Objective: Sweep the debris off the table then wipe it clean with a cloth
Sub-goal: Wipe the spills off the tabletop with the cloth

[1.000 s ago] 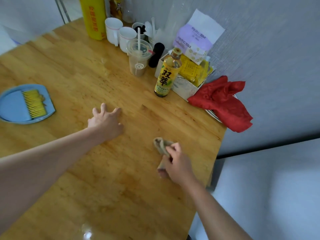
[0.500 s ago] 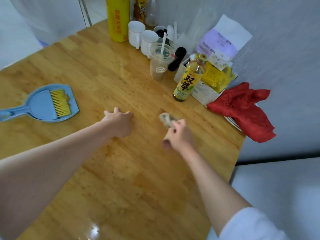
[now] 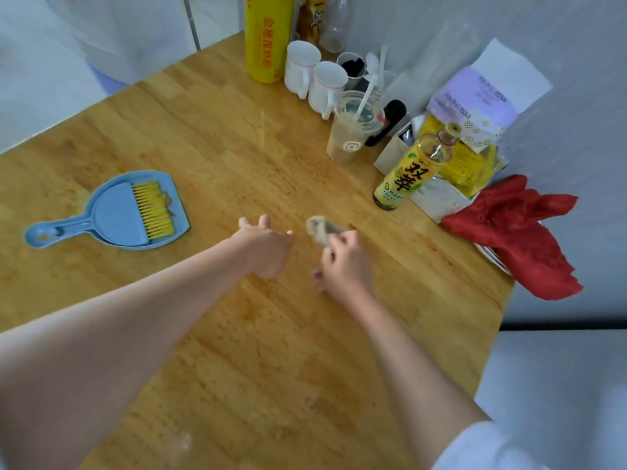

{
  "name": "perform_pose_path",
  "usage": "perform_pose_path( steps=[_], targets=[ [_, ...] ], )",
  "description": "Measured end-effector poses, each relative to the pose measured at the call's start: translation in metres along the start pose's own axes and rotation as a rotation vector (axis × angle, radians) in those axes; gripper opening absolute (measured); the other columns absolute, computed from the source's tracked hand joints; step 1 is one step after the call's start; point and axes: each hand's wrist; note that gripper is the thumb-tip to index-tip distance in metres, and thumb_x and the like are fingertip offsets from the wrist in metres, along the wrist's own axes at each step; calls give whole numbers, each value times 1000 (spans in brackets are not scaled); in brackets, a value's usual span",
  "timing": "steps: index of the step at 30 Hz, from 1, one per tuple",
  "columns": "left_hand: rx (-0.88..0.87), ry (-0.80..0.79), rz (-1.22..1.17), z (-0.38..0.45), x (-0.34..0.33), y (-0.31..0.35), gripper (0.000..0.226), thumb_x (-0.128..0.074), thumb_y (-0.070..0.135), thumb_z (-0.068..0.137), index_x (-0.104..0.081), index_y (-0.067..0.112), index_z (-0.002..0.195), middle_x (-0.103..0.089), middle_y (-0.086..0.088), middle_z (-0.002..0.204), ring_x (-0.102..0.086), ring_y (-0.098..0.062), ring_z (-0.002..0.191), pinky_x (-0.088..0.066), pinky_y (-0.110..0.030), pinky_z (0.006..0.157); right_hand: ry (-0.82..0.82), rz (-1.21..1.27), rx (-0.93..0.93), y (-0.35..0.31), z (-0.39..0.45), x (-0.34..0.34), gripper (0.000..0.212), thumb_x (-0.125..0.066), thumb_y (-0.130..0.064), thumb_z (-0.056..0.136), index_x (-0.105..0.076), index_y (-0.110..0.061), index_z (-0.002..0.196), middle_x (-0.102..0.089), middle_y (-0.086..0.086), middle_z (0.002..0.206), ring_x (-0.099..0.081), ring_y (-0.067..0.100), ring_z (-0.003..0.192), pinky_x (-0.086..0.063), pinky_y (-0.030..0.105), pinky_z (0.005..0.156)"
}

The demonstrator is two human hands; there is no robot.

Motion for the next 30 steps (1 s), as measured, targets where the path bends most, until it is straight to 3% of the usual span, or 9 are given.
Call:
perform_pose_path(
  steps=[3,6,8,12,14,18,21,26,30],
  targets=[
    [-10,-7,32,-3,0,-2,63,-33,8,97,-21,25,156,-10,4,161,-18,-38,132,-29,-59,103,-310,57,292,-17,-48,-3,31,-54,-20,91,-66,-22,119,-50,-10,117,-66,19,91,-57,32,80],
    [-14,-8,0,-1,2,-2,75,-32,5,91,-1,16,158,-4,3,163,-16,-38,135,-26,-61,104,-509,-3,276,35,-75,31,35,-57,-26,83,-73,-32,114,-50,-28,107,-66,10,91,-54,27,81],
    [0,-26,-1,-1,4,-1,79,-32,2,88,1,16,158,0,4,164,-14,-39,136,-27,-60,101,-266,-84,59,91,-70,62,34,-55,-26,86,-72,-30,115,-52,-25,108,-64,11,88,-52,31,75],
    [-12,-48,39,-5,7,3,79,-33,-4,89,1,14,158,9,1,163,-8,-42,139,-27,-62,104,316,-81,-661,148,-49,92,22,-47,-21,99,-65,-12,109,-52,9,125,-63,27,92,-49,34,70],
    [-7,-44,32,-7,8,5,79,-31,-6,89,2,15,158,8,1,163,-8,-42,139,-27,-62,105,332,11,-584,122,-54,71,18,-47,-24,98,-63,-17,104,-47,1,120,-70,28,84,-58,42,67],
    [25,-49,19,-5,5,5,73,-31,-2,94,-2,19,158,12,1,164,-1,-44,144,-22,-67,109,-335,16,75,29,-113,23,31,-55,-18,98,-66,-21,126,-45,-12,116,-62,13,90,-54,33,80],
    [51,-14,-51,-12,4,7,72,-29,5,97,8,19,157,3,-10,162,3,-45,146,-18,-62,114,-578,-25,205,53,-147,41,38,-55,-20,94,-66,-30,128,-45,-15,115,-54,9,100,-44,28,84],
    [122,1,-292,-8,-9,13,75,-32,39,91,7,36,156,6,-13,162,2,-52,143,-21,-63,112,138,-96,-437,179,-131,110,30,-55,-6,97,-65,-4,124,-52,-3,118,-67,20,93,-45,18,77],
    [196,106,-515,-22,-19,25,86,-44,60,88,8,41,154,8,-9,163,2,-52,144,-25,-63,112,97,-78,-268,155,-171,80,25,-54,-8,97,-66,-5,119,-48,-12,111,-68,17,77,-55,32,69]
  ],
)
Point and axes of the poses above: each hand's wrist, its own z-axis towards the middle knuckle, its own x-axis out of the back of the hand, y = z × x
